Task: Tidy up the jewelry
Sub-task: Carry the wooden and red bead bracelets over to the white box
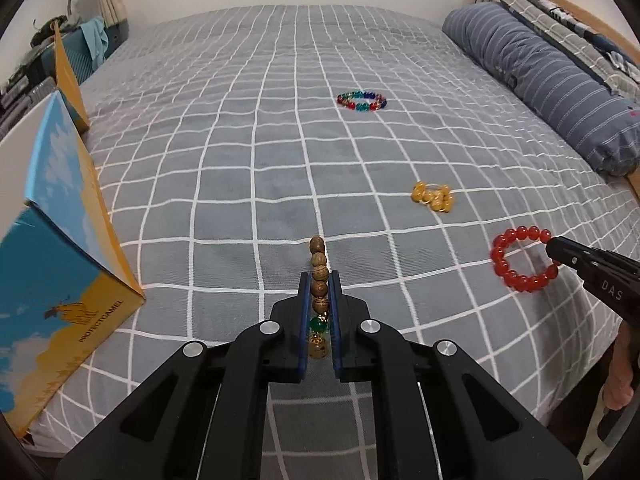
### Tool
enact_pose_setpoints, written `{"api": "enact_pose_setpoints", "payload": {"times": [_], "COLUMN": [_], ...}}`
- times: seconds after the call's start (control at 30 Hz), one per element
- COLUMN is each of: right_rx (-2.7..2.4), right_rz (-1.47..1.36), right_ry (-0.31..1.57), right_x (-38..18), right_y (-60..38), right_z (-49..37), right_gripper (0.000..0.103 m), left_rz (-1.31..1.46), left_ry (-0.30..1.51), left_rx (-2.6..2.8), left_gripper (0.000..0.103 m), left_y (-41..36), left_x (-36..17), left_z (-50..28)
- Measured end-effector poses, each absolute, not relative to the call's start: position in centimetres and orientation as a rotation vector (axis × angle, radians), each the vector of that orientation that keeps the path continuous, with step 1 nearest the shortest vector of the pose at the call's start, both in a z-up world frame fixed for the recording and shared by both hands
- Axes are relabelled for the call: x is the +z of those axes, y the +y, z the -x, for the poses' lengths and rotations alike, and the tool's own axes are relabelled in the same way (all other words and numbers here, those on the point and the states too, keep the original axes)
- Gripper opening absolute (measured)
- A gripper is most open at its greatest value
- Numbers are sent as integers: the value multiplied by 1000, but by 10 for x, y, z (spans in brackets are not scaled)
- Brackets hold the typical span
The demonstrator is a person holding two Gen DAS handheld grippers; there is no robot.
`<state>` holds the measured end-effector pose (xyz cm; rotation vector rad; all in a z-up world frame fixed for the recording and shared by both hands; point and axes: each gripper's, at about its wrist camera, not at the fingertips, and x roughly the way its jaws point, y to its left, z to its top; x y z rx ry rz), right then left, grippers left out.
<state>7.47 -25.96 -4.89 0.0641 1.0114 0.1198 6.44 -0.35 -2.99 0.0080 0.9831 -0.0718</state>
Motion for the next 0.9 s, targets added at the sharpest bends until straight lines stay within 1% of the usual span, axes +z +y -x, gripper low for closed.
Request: {"api": "enact_pose_setpoints", "payload": {"times": [0.47, 0.9], "right_rx": [183, 206], "right_rz": [-66, -80], "right_ry": [928, 902], "right_x": [-7, 8], "right_y": [-248, -246], "right_z": [-58, -53], "right_gripper": [13, 13], "left_rz": [-16, -27], "left_ry": [951, 914], "left_rx": [-100, -83], "left_gripper": [8, 8], "left_y": [-9, -7], "left_x": [-4, 15], "left_z": [-49, -40]}}
